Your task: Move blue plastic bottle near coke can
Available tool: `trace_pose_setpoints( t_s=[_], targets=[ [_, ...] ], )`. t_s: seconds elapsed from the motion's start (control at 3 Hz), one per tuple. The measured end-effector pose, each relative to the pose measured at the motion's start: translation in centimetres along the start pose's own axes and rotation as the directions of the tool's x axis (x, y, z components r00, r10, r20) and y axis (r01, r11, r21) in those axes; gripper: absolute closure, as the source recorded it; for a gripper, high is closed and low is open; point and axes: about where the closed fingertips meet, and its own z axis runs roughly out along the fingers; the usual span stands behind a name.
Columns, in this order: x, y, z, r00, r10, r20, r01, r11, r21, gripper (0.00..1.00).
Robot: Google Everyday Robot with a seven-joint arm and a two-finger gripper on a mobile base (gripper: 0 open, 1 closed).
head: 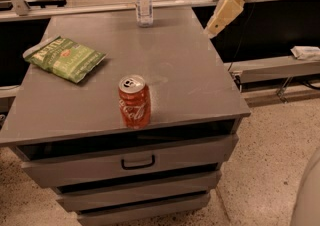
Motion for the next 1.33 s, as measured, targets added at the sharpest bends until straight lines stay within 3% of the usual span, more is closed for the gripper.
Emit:
trace_pose_setpoints(
  t_s=[0.67, 1.0, 1.33],
  targets=[
    [-0.2, -0.4, 0.3, 1.000, 0.009, 0.014, -0.009, 0.9997, 0.022, 0.00],
    [0.7, -0.6, 2.3, 0.994, 0.091, 0.059, -0.094, 0.9942, 0.052, 0.00],
    [0.6, -2.7, 5.7, 0.969, 0.181, 0.168, -0.201, 0.9735, 0.109, 0.00]
  ],
)
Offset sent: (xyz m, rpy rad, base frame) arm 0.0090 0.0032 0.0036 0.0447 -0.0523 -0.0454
